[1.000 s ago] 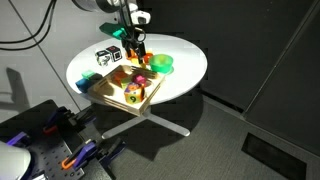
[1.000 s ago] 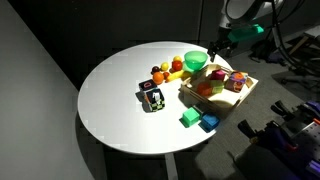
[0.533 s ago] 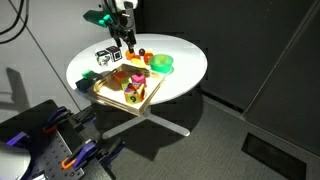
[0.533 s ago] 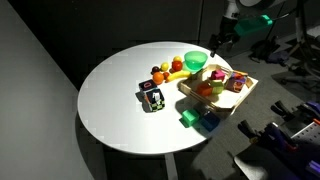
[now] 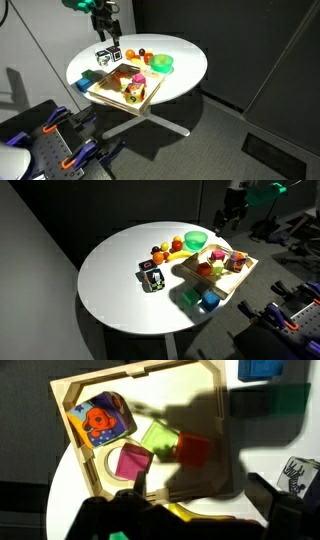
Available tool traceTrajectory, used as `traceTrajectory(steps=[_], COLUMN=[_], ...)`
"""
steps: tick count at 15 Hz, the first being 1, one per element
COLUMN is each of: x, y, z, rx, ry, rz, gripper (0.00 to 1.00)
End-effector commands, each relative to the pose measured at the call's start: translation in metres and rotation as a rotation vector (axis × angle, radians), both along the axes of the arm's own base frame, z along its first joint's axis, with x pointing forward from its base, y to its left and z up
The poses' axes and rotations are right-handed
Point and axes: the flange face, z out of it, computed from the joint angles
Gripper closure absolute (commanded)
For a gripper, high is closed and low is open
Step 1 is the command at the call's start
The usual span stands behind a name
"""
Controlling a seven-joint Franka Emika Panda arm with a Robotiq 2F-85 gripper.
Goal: Pick up the pink block and put it in the tray
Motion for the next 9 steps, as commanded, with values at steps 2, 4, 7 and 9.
traceTrajectory(steps=[2,4,7,9], x=[-0.023,-0.028,-0.032,-0.022], y=[0.003,0.001,0.001,0.003], z=[0.027,0.035,0.046,0.039], rx=[0.023,0.001,-0.019,0.000], ry=[0.065,0.058,0.016,0.034], rz=[0.048,0.021,-0.005,0.016], gripper=[0.00,0.00,0.00,0.00])
